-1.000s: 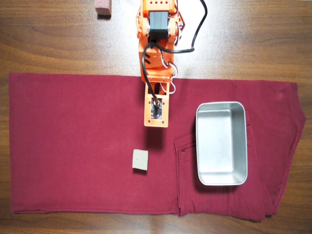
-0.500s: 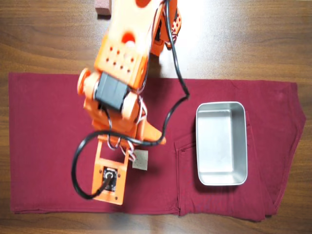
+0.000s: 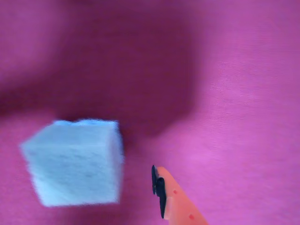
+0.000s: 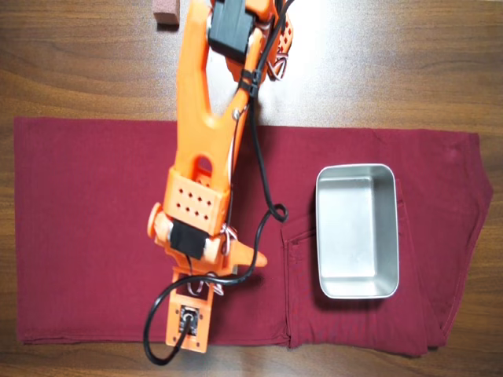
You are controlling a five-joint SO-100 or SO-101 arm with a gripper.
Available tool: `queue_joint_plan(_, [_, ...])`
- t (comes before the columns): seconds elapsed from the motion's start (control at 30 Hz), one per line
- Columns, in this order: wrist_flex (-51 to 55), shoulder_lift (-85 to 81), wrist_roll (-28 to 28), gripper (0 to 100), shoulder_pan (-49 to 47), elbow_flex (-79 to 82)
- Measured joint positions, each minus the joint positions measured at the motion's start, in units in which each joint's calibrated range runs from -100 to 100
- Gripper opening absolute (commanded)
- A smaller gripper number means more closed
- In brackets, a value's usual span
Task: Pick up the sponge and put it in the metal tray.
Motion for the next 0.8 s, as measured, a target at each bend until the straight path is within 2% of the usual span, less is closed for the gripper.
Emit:
queue_joint_plan(0.23, [-2.82,3.56,-1.61,52,-2.49,-0.09])
queue_joint_plan(0.33, [-3.19,4.17,-2.44,45,-3.49,-0.09])
queue_joint_plan(0.43, [-3.66,4.86,-3.37,30,-4.19,-0.09])
queue_joint_plan(0.53, [-3.76,5.73,-4.2,1,-4.99,-0.09])
queue_joint_plan(0.73, [-3.38,4.69,-7.86,0,-7.48,-0.64])
queue_joint_plan(0.8, [-0.19,1.39,-8.99,0,-9.27,-2.49])
